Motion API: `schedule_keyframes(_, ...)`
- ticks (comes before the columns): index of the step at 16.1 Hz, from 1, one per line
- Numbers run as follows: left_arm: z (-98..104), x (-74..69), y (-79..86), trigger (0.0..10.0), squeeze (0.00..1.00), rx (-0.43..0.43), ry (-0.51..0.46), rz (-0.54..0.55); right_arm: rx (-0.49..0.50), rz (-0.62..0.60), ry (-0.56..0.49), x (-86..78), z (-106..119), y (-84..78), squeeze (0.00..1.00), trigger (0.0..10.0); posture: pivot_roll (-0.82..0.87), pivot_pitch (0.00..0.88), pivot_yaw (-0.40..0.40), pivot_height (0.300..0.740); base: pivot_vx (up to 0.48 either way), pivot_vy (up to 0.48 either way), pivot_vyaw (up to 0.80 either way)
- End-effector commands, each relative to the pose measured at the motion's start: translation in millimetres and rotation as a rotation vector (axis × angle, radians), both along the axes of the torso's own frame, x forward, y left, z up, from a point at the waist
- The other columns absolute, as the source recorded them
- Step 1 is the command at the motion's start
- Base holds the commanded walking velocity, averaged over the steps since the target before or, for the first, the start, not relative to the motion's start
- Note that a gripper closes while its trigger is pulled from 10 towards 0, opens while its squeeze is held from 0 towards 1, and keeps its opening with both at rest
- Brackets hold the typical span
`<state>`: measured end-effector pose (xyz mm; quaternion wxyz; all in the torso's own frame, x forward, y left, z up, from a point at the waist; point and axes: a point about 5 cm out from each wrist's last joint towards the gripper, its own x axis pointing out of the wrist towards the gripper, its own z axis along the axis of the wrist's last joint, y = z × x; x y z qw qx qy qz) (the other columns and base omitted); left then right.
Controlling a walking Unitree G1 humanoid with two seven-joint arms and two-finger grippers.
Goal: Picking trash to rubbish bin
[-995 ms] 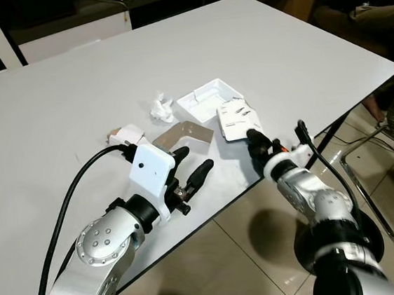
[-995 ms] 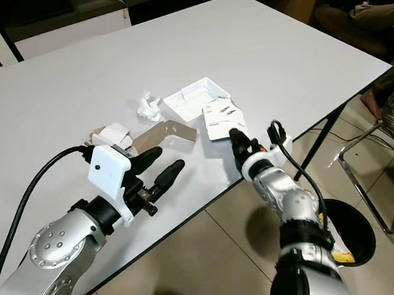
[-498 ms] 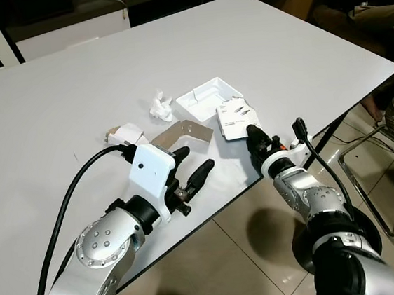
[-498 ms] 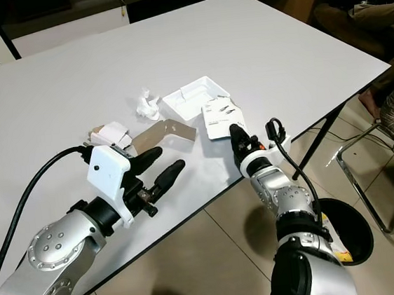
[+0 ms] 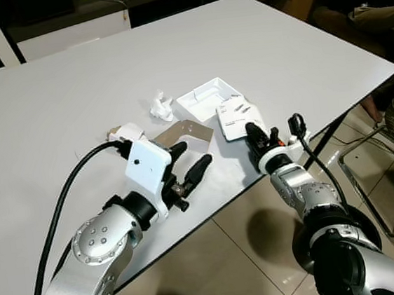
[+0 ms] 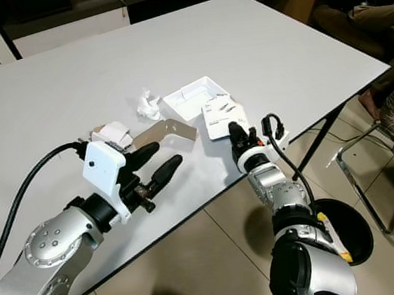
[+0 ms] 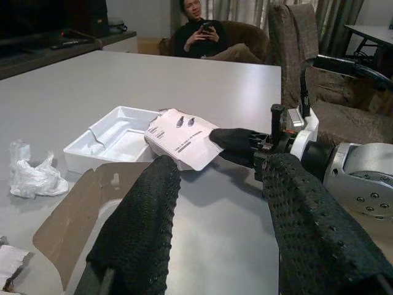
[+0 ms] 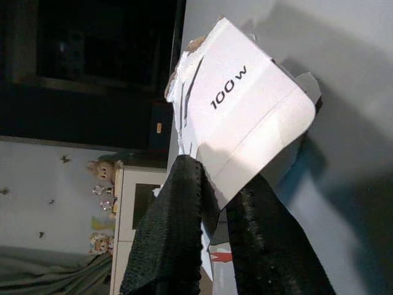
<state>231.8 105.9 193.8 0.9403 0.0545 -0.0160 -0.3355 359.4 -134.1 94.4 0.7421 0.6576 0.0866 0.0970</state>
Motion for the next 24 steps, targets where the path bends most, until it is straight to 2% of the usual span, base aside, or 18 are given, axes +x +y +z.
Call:
schedule_keyframes(1, 3, -0.7, -1.7, 10.0, 0.00, -0.008, -0.006, -0.007, -0.002, -0.017, -0.002, -0.4, -2, -5.6, 0.00, 0.0, 0.08, 0.105, -0.076, 0.740, 0.000, 0.000, 0.00)
schedule_keyframes(6, 1, -0.8, -1.7, 10.0, 0.00, -0.001, -0.005, -0.013, 0.022, -0.017, -0.038, -3.4, -2, -7.5, 0.00, 0.0, 0.08, 0.094, -0.071, 0.740, 0.000, 0.000, 0.00)
schedule_keyframes(8, 1, -1.6, -1.9, 10.0, 0.00, -0.001, -0.006, -0.014, 0.033, -0.043, -0.096, -5.7, 7, -16.5, 0.00, 0.0, 0.08, 0.087, -0.070, 0.740, 0.000, 0.000, 0.00)
schedule_keyframes(10, 0, -1.1, -2.5, 10.0, 0.00, -0.006, -0.003, -0.013, 0.009, -0.079, -0.176, -14.6, 23, -34.7, 0.00, 0.0, 0.07, 0.081, -0.067, 0.740, 0.000, 0.000, 0.00)
schedule_keyframes(12, 0, -0.4, -2.0, 10.0, 0.00, -0.025, 0.001, 0.000, -0.102, -0.108, -0.268, -25.0, 47, -50.9, 0.00, 0.0, 0.07, 0.078, -0.066, 0.740, 0.000, 0.000, 0.00)
schedule_keyframes(14, -1, 0.0, -0.6, 10.0, 0.00, -0.028, 0.003, 0.009, -0.329, -0.087, -0.360, -44.7, 76, -57.9, 0.00, 0.0, 0.06, 0.073, -0.064, 0.740, 0.000, 0.000, 0.00)
schedule_keyframes(15, -2, 0.0, -0.6, 10.0, 0.00, -0.027, 0.004, 0.009, -0.387, -0.090, -0.367, -49.2, 80, -58.4, 0.00, 0.0, 0.06, 0.070, -0.062, 0.740, 0.000, 0.000, 0.00)
schedule_keyframes(16, -3, -0.1, -0.6, 10.0, 0.00, -0.029, 0.008, 0.013, -0.571, -0.110, -0.368, -58.4, 87, -59.0, 0.00, 0.0, 0.05, 0.065, -0.060, 0.740, 0.000, 0.000, 0.00)
schedule_keyframes(17, -6, 0.3, 0.3, 10.0, 0.00, -0.027, 0.012, 0.028, -0.870, -0.145, -0.378, -66.0, 90, -56.5, 0.00, 0.0, 0.05, 0.062, -0.056, 0.740, 0.000, 0.000, 0.00)
schedule_keyframes(18, -10, 3.2, 2.9, 10.0, 0.00, -0.018, 0.021, 0.074, -1.091, -0.238, -0.371, -71.2, 92, -57.1, 0.00, 0.0, 0.04, 0.056, -0.052, 0.740, 0.000, 0.000, 0.00)
schedule_keyframes(19, -13, 7.2, 6.0, 10.0, 0.00, -0.010, 0.030, 0.121, -1.212, -0.299, -0.400, -76.7, 95, -55.9, 0.00, 0.0, 0.04, 0.054, -0.048, 0.740, 0.000, 0.000, 0.00)
schedule_keyframes(20, -15, 10.7, 9.6, 10.0, 0.00, -0.008, 0.040, 0.160, -1.260, -0.343, -0.415, -81.0, 95, -55.1, 0.00, 0.0, 0.04, 0.051, -0.046, 0.740, 0.000, 0.000, 0.00)
schedule_keyframes(21, -18, 14.0, 15.5, 10.0, 0.00, -0.012, 0.047, 0.202, -1.272, -0.405, -0.344, -84.7, 91, -57.7, 0.00, 0.0, 0.03, 0.049, -0.044, 0.740, 0.000, 0.000, 0.00)
schedule_keyframes(22, -20, 15.1, 18.4, 10.0, 0.00, -0.017, 0.053, 0.220, -1.321, -0.400, -0.309, -85.7, 87, -57.6, 0.00, 0.0, 0.03, 0.047, -0.043, 0.740, 0.000, 0.000, 0.00)
schedule_keyframes(23, -26, 16.6, 23.8, 10.0, 0.00, -0.033, 0.083, 0.264, -1.412, -0.390, -0.272, -88.8, 79, -54.8, 0.00, 10.0, 0.03, 0.046, -0.044, 0.740, 0.000, 0.000, 0.00)
schedule_keyframes(24, -34, 16.8, 26.8, 10.0, 0.00, -0.048, 0.125, 0.295, -1.440, -0.376, -0.233, -89.9, 73, -54.5, 0.00, 10.0, 0.03, 0.046, -0.046, 0.740, 0.000, 0.000, 0.00)
